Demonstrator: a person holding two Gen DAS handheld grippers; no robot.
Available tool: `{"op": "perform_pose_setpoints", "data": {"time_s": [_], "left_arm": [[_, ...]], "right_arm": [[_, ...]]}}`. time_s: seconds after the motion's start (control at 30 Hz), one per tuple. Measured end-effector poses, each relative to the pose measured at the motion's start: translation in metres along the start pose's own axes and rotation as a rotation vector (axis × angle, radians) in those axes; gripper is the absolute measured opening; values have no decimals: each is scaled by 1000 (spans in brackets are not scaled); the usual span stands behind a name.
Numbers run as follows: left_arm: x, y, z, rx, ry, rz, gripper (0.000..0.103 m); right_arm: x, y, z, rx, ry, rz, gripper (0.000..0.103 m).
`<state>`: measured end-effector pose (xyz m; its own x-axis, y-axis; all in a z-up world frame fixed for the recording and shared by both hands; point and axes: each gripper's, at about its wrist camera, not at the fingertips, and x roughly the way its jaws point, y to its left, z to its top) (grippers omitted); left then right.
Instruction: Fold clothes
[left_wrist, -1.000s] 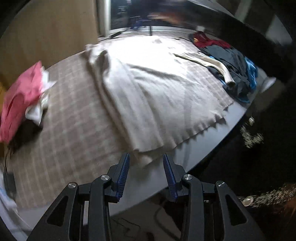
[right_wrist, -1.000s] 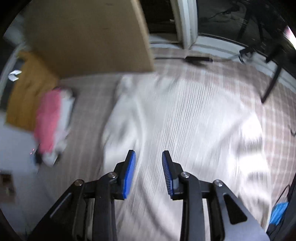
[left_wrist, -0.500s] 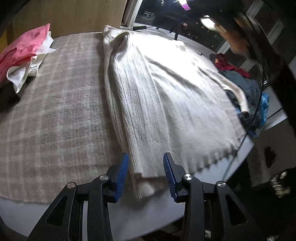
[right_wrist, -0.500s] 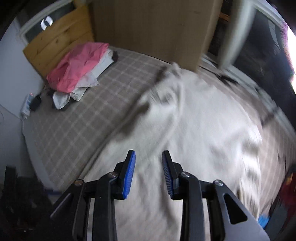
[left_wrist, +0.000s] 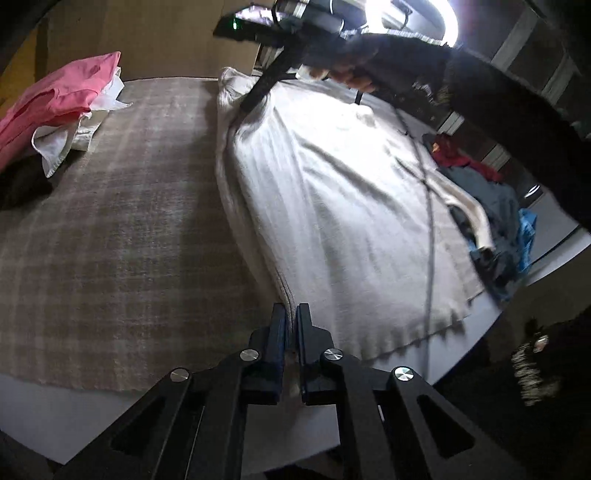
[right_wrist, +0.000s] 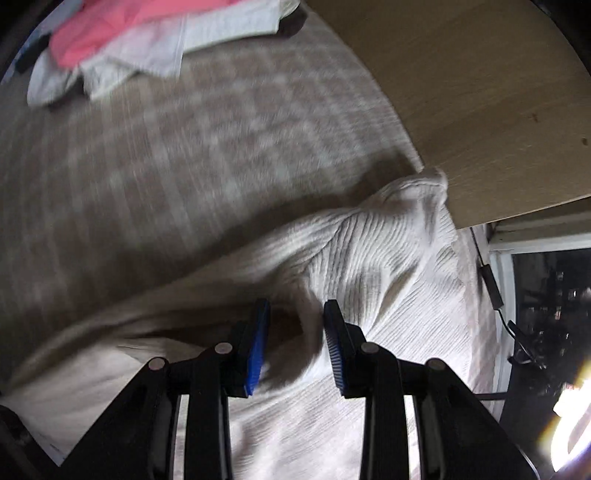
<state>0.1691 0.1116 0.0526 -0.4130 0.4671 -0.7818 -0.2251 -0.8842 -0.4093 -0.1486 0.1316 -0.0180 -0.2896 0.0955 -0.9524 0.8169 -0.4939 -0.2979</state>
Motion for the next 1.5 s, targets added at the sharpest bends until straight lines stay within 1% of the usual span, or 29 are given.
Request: {"op": "perform_pose_setpoints", "data": {"time_s": [0.03, 0.1, 0.17, 0.2, 0.27, 0.3, 0.43, 0.47, 0.5, 0.57, 0.63, 0.67, 0.7, 0.73, 0.77, 0.83, 0.87, 0.9, 0.93, 0.97, 1.07, 1.1, 1.13, 1.17, 1.23, 1.3, 1.43, 1.5], "left_arm": [[-1, -2, 1, -17, -5, -30, 5], [2, -9, 2, -15, 1, -47, 5], [7, -17, 2, 1, 13, -50, 5], [7, -20, 2, 3, 15, -69, 5], [7, -23, 1, -14, 14, -129, 5], [7, -23, 0, -28, 18, -148, 5], [5, -15, -4, -75, 12, -173, 5], [4, -12, -5, -92, 8, -178, 5], [2, -9, -6, -103, 4, -177, 5], [-3, -5, -7, -121, -7, -172, 5], [-10, 2, -11, -183, -27, -243, 5], [-11, 6, -14, -208, -34, -273, 5], [-10, 11, -18, -220, -32, -261, 5], [-6, 16, -24, -224, -17, -225, 5], [2, 22, -29, -234, 12, -193, 5], [21, 37, -39, -264, 81, -119, 5], [27, 42, -42, -271, 106, -86, 5], [30, 47, -44, -278, 121, -68, 5], [30, 49, -45, -288, 126, -71, 6], [26, 48, -44, -276, 127, -63, 5], [10, 35, -37, -193, 129, 0, 5], [4, 31, -34, -170, 122, 9, 6], [-2, 27, -29, -152, 111, 10, 6], [-4, 23, -22, -129, 103, 12, 10], [-5, 17, -5, -79, 89, 18, 11], [-3, 13, 17, -36, 70, 20, 11], [16, 14, 85, 15, 11, 5, 11], [31, 15, 121, 42, -20, 9, 11]], "right_arm": [[3, -2, -1, -7, -1, 1, 30], [9, -8, -3, -3, -9, 9, 30], [13, -20, -2, 74, -21, 67, 28], [12, -26, -1, 106, -35, 92, 28], [10, -32, -1, 122, -65, 94, 28], [11, -32, -1, 114, -63, 90, 28], [13, -23, 0, 47, -44, 52, 27], [11, -25, 1, 65, -55, 67, 13], [9, -28, 2, 93, -68, 91, 7], [3, -35, 3, 152, -101, 133, 7], [-9, -49, 4, 245, -153, 203, 7], [-14, -58, 5, 313, -184, 270, 7], [-15, -64, 7, 376, -208, 330, 7], [-14, -69, 10, 434, -228, 383, 7], [-7, -68, 15, 469, -221, 399, 7], [13, -47, 32, 441, -145, 363, 9], [13, -41, 37, 421, -133, 333, 12], [9, -37, 41, 400, -133, 300, 14], [5, -33, 44, 379, -132, 266, 16], [-4, -36, 41, 374, -141, 267, 16], [-36, -53, 23, 377, -177, 306, 18], [-47, -64, 9, 419, -216, 343, 20], [-57, -77, -9, 476, -265, 389, 25], [-68, -89, -26, 532, -314, 434, 31], [-90, -115, -61, 645, -413, 525, 32], [-97, -128, -102, 733, -470, 523, 32], [-106, -151, -186, 902, -571, 488, 32], [-97, -153, -213, 944, -553, 437, 31]]}}
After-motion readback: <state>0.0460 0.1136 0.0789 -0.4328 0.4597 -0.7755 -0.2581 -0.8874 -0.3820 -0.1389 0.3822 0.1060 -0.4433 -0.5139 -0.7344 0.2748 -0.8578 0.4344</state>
